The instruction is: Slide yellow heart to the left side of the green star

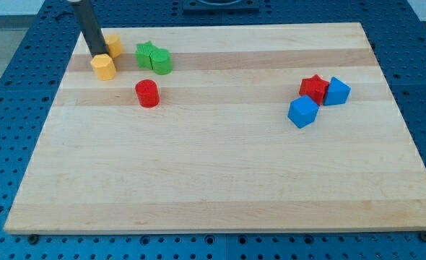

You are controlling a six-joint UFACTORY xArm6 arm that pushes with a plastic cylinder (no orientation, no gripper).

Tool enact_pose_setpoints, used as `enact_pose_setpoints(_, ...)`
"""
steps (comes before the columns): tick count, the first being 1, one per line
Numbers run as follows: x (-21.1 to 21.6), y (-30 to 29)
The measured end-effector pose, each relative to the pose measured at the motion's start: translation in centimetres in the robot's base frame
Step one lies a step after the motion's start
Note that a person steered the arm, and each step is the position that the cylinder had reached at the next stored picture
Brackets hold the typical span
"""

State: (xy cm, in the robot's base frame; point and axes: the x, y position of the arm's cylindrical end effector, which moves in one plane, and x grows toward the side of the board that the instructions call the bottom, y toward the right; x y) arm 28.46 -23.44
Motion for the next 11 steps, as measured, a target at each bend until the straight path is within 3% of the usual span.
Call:
enact_pose_setpoints(2, -3.3, -6.1)
enact_pose_setpoints(4, -9.3, -2.4)
enact_pose_setpoints(6, -8.4, 2.8)
enact_pose_setpoints(10, -2.5, 3.0)
enact_pose_setpoints(11, -5.5, 2.9)
